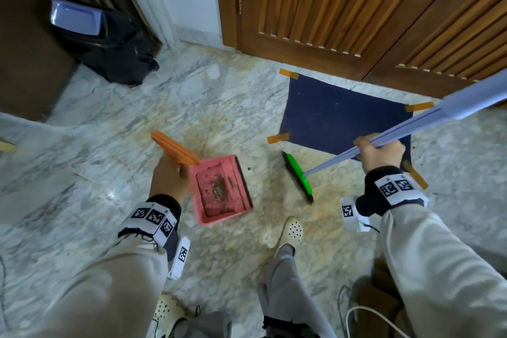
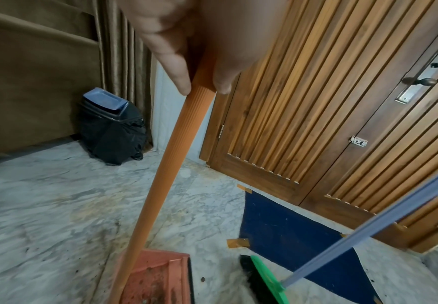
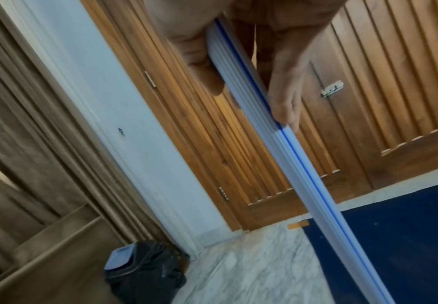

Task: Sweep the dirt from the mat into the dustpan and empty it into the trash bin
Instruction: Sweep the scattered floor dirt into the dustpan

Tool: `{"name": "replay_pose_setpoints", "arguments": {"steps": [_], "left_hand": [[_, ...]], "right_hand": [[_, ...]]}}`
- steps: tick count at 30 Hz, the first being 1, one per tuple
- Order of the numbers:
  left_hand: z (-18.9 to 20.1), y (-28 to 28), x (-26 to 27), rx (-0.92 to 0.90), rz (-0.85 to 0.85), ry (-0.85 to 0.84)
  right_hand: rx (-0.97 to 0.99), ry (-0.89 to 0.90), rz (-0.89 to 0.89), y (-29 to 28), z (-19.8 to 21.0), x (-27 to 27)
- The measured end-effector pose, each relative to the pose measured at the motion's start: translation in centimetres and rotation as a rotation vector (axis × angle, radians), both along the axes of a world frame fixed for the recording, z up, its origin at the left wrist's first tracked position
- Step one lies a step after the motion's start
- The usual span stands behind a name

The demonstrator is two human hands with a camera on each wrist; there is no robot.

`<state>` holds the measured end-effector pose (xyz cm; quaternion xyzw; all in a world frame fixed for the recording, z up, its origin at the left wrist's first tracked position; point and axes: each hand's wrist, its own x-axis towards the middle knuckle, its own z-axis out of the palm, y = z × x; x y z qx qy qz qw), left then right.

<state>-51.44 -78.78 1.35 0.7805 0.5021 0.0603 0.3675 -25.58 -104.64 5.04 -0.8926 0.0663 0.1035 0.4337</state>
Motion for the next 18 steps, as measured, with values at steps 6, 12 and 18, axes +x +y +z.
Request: {"name": "replay_pose_setpoints", "arguments": {"steps": [6,12,18], "left_hand": [[-0.2,0.1,-0.7,-0.011,0.035,-0.020],[-0.2,1.4,-3.5,-0.047,0.125,-0.108],[1.0,3.5,-7.8,0.096,0.220,-0.125]], "right_hand": [[-0.002,0.038,0.242,5.3,-3.2,-5.1],[0.066,0.222,0.423,9.6,-3.1,-7.8],[0.217,0.091,0.197,10.2,1.6,-4.1]]}}
